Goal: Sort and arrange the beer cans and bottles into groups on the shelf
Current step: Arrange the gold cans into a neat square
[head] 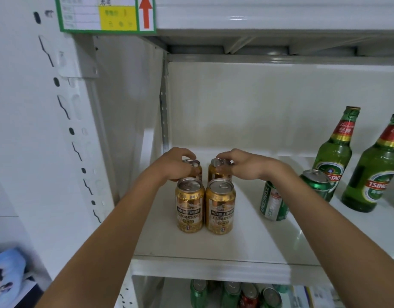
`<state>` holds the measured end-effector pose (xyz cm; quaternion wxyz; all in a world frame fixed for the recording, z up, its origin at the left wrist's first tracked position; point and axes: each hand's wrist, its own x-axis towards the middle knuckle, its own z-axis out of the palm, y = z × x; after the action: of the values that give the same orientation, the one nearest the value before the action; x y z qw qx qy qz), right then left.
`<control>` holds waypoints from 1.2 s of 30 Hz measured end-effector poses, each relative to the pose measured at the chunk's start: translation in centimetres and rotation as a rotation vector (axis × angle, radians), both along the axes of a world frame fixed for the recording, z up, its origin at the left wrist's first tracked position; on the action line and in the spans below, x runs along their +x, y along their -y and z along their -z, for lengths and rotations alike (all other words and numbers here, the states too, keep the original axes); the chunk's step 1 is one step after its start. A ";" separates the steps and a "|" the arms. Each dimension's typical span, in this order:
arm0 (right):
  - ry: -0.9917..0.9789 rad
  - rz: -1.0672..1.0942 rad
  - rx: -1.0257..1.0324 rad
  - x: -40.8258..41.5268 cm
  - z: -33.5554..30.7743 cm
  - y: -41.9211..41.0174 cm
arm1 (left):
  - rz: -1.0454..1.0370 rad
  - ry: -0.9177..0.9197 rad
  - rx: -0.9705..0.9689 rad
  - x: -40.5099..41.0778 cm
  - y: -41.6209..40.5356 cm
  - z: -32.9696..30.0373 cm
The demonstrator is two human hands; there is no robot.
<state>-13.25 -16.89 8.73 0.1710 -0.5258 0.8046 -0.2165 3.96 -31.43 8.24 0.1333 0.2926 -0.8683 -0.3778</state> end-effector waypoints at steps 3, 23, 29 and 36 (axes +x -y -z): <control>-0.031 -0.019 -0.036 0.5 0.0 -0.1 | 0.021 -0.010 0.045 0.3 -0.3 -0.4; 0.252 0.057 -0.075 4.7 0.5 -1.7 | 0.059 -0.194 0.145 0.9 -2.1 2.5; 0.160 0.097 -0.227 4.7 2.5 -0.6 | -0.027 -0.392 0.088 0.8 -2.1 3.1; 0.088 0.129 -0.269 4.5 3.0 -0.6 | -0.069 -0.400 0.020 0.9 -2.0 3.2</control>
<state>-8.76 -16.32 5.75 0.1200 -0.4811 0.7922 -0.3557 4.89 -29.43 5.08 0.3131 0.2427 -0.8100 -0.4324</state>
